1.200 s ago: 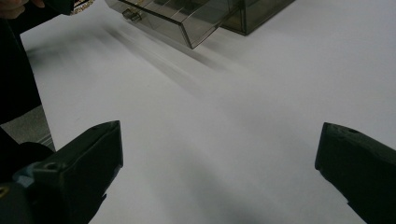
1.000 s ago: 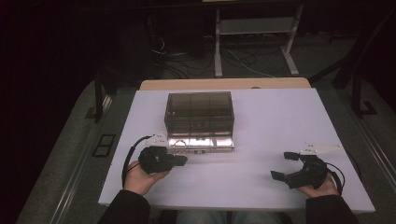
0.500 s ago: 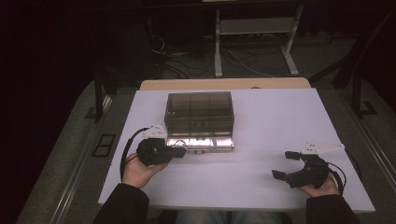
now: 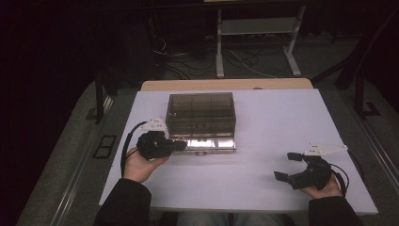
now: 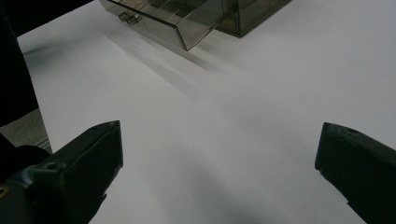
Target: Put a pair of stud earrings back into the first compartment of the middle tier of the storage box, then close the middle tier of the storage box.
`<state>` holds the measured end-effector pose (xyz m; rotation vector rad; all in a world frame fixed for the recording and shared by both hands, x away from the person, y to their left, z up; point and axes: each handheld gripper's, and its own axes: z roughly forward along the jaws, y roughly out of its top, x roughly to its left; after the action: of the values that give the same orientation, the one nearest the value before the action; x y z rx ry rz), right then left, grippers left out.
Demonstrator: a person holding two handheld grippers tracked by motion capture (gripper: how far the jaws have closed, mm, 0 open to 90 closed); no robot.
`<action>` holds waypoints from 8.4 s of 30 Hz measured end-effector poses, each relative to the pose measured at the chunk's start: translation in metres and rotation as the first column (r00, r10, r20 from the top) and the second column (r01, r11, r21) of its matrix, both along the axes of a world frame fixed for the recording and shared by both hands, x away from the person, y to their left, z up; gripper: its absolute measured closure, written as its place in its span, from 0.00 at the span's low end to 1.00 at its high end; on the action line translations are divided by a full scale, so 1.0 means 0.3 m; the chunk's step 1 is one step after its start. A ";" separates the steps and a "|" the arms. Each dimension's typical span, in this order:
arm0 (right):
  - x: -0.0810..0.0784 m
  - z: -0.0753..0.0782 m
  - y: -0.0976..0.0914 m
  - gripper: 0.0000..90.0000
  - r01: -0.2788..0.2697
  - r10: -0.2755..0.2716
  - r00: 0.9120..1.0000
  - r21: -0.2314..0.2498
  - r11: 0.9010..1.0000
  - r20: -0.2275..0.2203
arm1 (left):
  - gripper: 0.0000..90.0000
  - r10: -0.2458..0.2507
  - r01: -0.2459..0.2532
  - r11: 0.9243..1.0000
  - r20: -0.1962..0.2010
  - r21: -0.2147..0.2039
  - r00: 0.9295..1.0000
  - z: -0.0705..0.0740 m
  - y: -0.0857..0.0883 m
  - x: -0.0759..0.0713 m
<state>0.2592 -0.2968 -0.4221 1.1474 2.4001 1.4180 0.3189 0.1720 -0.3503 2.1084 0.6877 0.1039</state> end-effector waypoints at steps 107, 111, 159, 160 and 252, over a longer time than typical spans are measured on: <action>0.005 -0.008 0.005 0.00 -0.017 0.016 1.000 -0.019 1.000 -0.010 | 0.33 -0.033 0.034 0.992 0.015 -0.126 0.999 -0.099 -0.134 -0.015; 0.004 -0.008 0.006 0.00 -0.016 0.016 1.000 -0.020 1.000 -0.010 | 0.26 -0.053 0.054 0.992 0.009 -0.117 0.999 -0.104 -0.149 -0.024; 0.004 -0.011 0.011 0.00 -0.019 0.019 1.000 -0.021 1.000 -0.015 | 0.43 -0.184 0.186 0.979 -0.032 0.084 0.982 -0.194 -0.243 -0.045; 0.004 -0.011 0.011 0.00 -0.020 0.019 1.000 -0.021 1.000 -0.015 | 0.45 -0.182 0.184 0.979 -0.032 0.088 0.983 -0.194 -0.243 -0.045; 0.004 -0.014 0.016 0.00 -0.018 0.018 1.000 -0.034 0.999 -0.017 | 0.99 0.038 -0.036 0.990 -0.013 0.133 0.999 -0.222 -0.217 0.085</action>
<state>0.2605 -0.2922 -0.4263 1.1370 2.4421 1.3725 0.3444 0.1068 -0.4168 2.2260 0.7475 0.1575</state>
